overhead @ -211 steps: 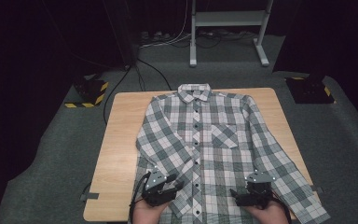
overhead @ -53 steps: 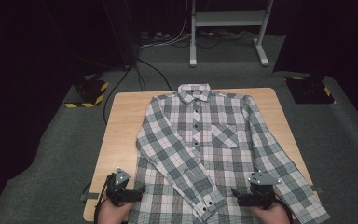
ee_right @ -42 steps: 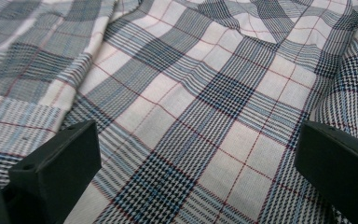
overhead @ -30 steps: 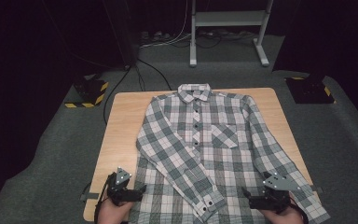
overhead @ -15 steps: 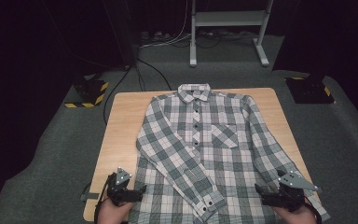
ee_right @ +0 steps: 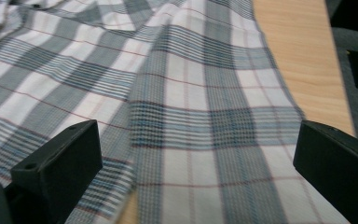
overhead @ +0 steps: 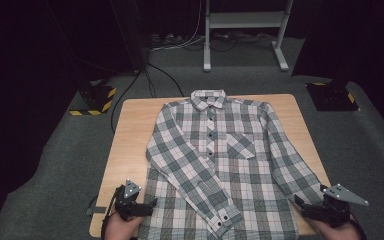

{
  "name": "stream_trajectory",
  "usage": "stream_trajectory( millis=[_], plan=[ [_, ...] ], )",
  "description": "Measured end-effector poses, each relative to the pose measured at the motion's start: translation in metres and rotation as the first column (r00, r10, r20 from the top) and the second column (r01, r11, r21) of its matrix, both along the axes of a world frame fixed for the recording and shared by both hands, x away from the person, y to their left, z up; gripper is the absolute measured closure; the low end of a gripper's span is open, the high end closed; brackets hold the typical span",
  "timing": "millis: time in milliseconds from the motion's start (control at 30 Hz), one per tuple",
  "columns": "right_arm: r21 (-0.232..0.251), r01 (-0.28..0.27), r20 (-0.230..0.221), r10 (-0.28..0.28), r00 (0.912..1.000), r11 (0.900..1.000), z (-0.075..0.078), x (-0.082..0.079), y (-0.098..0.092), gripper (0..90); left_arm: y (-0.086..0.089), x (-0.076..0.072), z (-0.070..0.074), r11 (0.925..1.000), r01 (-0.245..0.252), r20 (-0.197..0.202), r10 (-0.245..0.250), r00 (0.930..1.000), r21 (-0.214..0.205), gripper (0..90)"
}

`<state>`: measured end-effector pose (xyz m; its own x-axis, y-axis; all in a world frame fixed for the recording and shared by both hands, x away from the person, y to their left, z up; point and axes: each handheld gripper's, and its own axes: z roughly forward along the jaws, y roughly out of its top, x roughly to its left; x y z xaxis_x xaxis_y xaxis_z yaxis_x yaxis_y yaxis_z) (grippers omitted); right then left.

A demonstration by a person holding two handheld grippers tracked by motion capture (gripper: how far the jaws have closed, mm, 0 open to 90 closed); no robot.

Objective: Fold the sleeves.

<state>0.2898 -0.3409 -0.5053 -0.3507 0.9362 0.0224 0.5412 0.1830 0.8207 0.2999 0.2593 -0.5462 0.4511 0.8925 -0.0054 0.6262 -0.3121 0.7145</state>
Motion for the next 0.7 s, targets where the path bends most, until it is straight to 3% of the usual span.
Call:
stream_trajectory(
  millis=[300, 467, 700],
  plan=[
    [0.016, 0.075, -0.023, -0.075, 0.9969, 0.9970, -0.005, -0.001, -0.027, 4.3, 0.000, 0.000, 0.000, 1.0000, -0.001, 0.000, 0.001, 1.0000, 0.000, 0.3],
    [0.027, 0.123, -0.052, -0.121, 0.9913, 0.9921, -0.012, -0.001, -0.037, 14.9, 0.000, 0.000, 0.000, 1.0000, -0.002, 0.001, 0.002, 1.0000, 0.000, 0.3],
    [-0.022, 0.176, -0.094, -0.177, 0.9797, 0.9842, -0.024, 0.001, -0.041, 29.7, 0.000, 0.000, 0.000, 1.0000, -0.003, 0.001, 0.003, 1.0000, 0.000, 0.3]
  ],
)
